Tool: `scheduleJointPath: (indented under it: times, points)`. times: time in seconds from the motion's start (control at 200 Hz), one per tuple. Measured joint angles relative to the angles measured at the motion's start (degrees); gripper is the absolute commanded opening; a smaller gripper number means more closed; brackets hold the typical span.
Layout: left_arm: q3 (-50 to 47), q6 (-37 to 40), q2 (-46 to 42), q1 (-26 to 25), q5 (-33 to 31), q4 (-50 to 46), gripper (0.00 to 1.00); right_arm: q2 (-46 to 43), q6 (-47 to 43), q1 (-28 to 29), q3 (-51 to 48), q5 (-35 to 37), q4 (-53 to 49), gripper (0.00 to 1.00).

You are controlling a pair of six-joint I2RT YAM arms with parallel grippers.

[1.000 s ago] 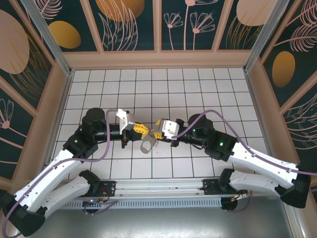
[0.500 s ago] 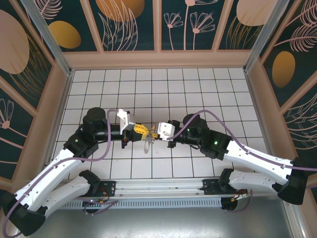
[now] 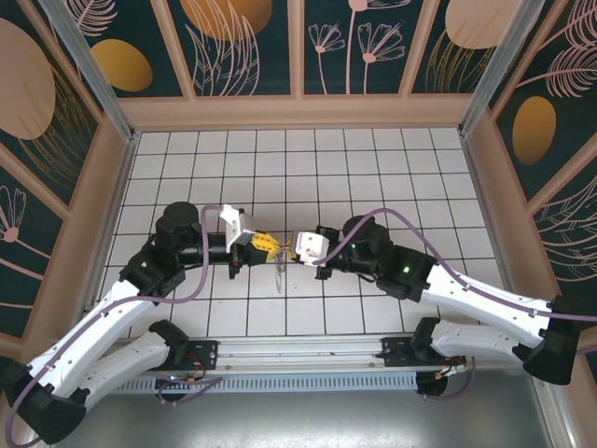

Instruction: Put the keys on the keyring

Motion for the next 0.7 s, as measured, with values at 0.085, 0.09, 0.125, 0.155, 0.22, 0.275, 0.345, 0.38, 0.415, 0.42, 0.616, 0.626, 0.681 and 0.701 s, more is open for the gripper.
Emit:
scheduleJointPath:
  times: [0.085,0.09,0.125,0.155,0.22,0.275,0.345,0.38,0.415,0.42,0.616,0.626,0.681,0.701]
  points:
    - [0.00,-0.02,0.00,0.02,-0.70,-0.02,0.00,0.81,0.15,0.13,0.15,1.40,0.02,0.00]
    - [0.00,0.00,0.00,0.02,-0.76,-0.04,0.00,0.85,0.13,0.13,0.17,1.49,0.02,0.00]
    - [0.00,-0.02,0.00,0.02,-1.09,-0.07,0.00,1.33,0.15,0.20,0.37,2.14,0.04,0.00]
    - [0.00,0.00,0.00,0.02,-1.27,-0.07,0.00,1.70,0.15,0.26,0.57,2.73,0.09,0.00]
    - [0.00,0.00,0.00,0.00,-1.05,0.02,0.00,2.25,0.17,0.31,0.74,4.17,0.04,0.00]
    - [0.00,0.00,-0.11,0.00,-1.16,0.00,0.00,2.67,0.24,0.28,0.74,5.27,-0.04,0.00]
    - [0.00,0.00,-0.11,0.02,-1.33,-0.04,0.00,2.80,0.57,0.31,0.74,5.88,0.04,0.00]
    - [0.00,0.00,-0.13,0.00,-1.36,-0.02,0.00,2.80,0.68,0.28,0.74,6.08,0.20,0.00]
    - [0.00,0.00,-0.13,0.02,-1.46,-0.04,0.00,2.80,0.81,0.28,0.74,6.16,0.22,0.00]
    - [0.00,0.00,-0.13,0.02,-1.51,-0.04,0.00,2.80,0.81,0.28,0.74,6.16,0.22,0.00]
    - [0.00,0.00,-0.13,0.02,-1.51,0.04,0.00,2.69,1.03,0.28,0.74,6.14,0.20,0.00]
    - [0.00,0.00,-0.13,0.02,-1.53,0.04,0.00,2.69,1.03,0.28,0.74,6.14,0.20,0.00]
    - [0.00,-0.04,-0.13,0.02,-1.51,0.28,0.00,2.69,1.03,0.28,0.74,6.08,0.20,0.00]
    - [0.00,-0.04,-0.13,0.00,-1.51,0.42,0.00,2.71,1.03,0.28,0.74,5.95,0.20,0.00]
